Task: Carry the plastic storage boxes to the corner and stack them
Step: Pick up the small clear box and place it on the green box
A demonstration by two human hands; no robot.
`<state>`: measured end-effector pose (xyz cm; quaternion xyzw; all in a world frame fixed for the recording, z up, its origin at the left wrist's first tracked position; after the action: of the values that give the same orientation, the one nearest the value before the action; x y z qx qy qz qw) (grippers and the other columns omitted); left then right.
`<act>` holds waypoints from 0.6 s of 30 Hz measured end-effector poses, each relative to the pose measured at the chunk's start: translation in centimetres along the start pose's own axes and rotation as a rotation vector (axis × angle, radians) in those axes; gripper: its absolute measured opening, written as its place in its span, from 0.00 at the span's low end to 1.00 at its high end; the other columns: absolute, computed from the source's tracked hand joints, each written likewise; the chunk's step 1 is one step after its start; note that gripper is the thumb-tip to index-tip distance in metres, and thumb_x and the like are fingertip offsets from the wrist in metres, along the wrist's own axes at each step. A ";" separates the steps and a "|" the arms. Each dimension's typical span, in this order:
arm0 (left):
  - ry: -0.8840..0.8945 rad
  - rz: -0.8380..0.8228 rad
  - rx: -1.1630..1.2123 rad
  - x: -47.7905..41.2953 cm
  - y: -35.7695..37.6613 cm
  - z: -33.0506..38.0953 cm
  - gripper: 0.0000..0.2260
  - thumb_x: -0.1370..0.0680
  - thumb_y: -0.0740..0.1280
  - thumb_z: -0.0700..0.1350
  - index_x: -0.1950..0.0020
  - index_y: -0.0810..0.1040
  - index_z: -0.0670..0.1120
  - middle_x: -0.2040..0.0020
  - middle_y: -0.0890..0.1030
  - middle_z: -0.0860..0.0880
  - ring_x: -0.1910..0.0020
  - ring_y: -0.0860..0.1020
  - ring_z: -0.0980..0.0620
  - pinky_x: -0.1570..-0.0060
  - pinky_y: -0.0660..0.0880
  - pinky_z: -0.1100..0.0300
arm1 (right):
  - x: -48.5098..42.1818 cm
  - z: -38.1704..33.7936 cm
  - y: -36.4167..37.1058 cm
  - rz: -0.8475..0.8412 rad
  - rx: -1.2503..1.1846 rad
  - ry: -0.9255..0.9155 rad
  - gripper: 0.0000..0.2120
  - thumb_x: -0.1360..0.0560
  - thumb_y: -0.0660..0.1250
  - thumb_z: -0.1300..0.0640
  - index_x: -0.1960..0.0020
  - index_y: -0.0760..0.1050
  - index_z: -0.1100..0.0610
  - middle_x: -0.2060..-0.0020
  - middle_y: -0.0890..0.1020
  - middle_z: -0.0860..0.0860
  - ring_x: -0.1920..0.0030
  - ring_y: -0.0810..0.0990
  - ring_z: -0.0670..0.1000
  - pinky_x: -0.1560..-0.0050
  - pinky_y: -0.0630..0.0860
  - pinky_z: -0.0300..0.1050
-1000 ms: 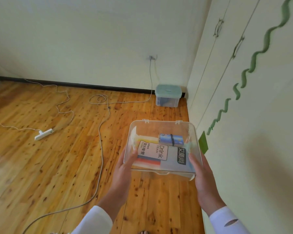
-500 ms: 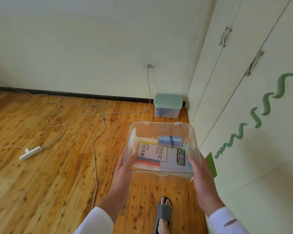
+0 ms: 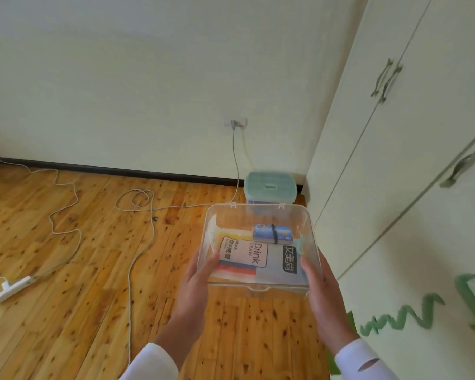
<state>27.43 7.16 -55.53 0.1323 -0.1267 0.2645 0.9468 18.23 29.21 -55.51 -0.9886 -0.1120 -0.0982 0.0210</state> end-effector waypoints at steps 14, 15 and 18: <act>-0.004 -0.082 -0.036 -22.5 2.7 5.9 0.19 0.25 0.66 0.58 0.35 0.76 0.57 0.46 0.84 0.51 0.48 0.83 0.54 0.58 0.79 0.65 | -22.1 -4.7 4.9 0.009 0.018 -0.016 0.17 0.27 0.61 0.34 0.39 0.72 0.34 0.49 0.83 0.39 0.49 0.82 0.40 0.60 0.79 0.35; -0.004 -0.084 -0.037 -23.2 2.8 6.1 0.19 0.26 0.66 0.58 0.35 0.76 0.56 0.46 0.85 0.51 0.49 0.83 0.54 0.60 0.79 0.67 | -22.7 -4.7 5.0 0.019 0.018 -0.014 0.16 0.27 0.61 0.35 0.40 0.73 0.32 0.49 0.83 0.39 0.50 0.82 0.40 0.60 0.79 0.34; -0.017 -0.100 -0.033 -27.4 2.9 7.7 0.17 0.26 0.67 0.58 0.38 0.77 0.60 0.47 0.85 0.53 0.50 0.83 0.56 0.62 0.79 0.68 | -26.3 -5.8 6.2 0.049 0.007 -0.008 0.11 0.27 0.63 0.35 0.44 0.73 0.28 0.51 0.83 0.38 0.52 0.81 0.38 0.64 0.78 0.31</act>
<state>1.93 -5.73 -56.27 0.1250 -0.1324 0.2137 0.9598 -6.59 17.06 -55.22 -0.9914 -0.0881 -0.0936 0.0265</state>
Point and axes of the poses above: each hand's wrist, its own x-axis away from the middle knuckle, its own y-axis out of the palm, z = x × y, the point moved 9 cm from there along -x, towards the middle knuckle
